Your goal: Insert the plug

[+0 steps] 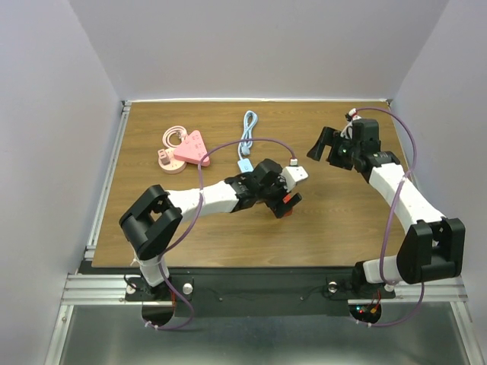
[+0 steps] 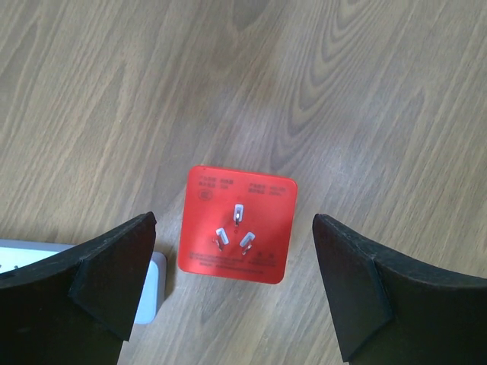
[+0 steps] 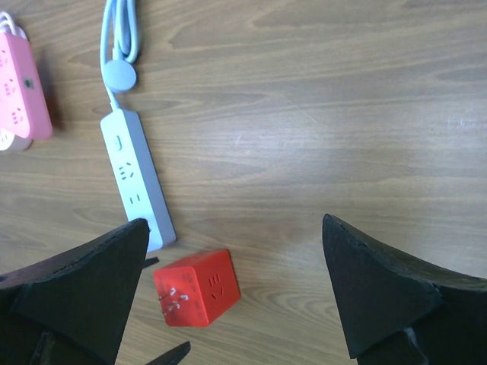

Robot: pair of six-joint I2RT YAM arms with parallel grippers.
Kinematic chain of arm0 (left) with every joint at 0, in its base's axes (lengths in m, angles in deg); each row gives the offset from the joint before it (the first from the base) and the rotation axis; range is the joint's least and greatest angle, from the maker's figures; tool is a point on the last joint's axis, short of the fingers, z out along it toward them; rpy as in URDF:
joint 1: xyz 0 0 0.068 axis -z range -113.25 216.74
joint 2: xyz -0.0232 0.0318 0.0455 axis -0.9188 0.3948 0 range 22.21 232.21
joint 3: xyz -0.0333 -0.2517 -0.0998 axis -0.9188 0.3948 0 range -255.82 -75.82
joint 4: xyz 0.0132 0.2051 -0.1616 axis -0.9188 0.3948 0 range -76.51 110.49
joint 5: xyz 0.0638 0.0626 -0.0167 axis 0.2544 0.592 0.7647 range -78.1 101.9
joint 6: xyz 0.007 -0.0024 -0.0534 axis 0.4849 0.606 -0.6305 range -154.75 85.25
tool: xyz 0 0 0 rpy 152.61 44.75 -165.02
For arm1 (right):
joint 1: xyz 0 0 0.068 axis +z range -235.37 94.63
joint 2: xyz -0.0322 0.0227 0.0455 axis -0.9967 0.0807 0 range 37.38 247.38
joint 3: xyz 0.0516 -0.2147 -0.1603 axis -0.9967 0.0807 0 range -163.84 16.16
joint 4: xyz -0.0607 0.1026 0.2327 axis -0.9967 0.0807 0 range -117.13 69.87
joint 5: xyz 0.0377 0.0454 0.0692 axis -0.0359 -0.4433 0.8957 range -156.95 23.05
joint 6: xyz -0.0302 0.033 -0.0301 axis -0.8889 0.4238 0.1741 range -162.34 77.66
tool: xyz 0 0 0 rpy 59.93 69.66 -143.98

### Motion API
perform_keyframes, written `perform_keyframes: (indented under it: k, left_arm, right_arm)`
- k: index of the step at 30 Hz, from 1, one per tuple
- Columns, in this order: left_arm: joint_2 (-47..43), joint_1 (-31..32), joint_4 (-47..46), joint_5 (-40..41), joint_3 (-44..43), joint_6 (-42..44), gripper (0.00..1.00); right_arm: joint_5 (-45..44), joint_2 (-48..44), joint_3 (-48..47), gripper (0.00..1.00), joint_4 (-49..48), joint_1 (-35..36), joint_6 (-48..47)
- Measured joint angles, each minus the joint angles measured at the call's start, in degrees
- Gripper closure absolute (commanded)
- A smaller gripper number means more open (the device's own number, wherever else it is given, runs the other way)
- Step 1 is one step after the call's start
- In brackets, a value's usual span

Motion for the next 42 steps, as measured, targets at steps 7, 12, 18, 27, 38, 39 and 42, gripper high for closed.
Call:
perform_keyframes:
  k: [7, 12, 18, 27, 38, 39, 42]
  left_arm:
    - [2.9, 0.0, -0.3, 0.0, -0.1, 0.3, 0.05]
    - [4.8, 0.0, 1.1, 0.0, -0.1, 0.7, 0.37]
    - [4.8, 0.0, 1.5, -2.6, -0.5, 0.5, 1.0]
    - [2.3, -2.8, 2.7, -4.9, -2.5, -4.0, 1.0]
    - [-18.9, -15.0, -16.2, -13.6, -2.4, -19.3, 1.0]
    - [-20.2, -15.1, -19.8, -14.5, -1.8, -20.5, 1.0]
    - [-22.6, -15.0, -28.4, -18.2, 0.2, -24.2, 1.0]
  right_arm:
    - [0.3, 0.0, 0.9, 0.0, 0.0, 0.0, 0.2]
    - [0.3, 0.0, 0.9, 0.0, 0.1, 0.0, 0.2]
    - [0.3, 0.0, 0.9, 0.0, 0.1, -0.1, 0.2]
    - [2.9, -0.2, -1.7, 0.0, -0.8, -3.5, -0.4]
    - [29.7, -9.0, -3.1, 0.0, -26.1, -4.4, 2.6]
    - [32.6, -9.3, -1.8, 0.0, -32.5, -4.4, 5.2]
    - [39.1, -9.5, 2.2, 0.0, -46.3, -3.6, 12.1]
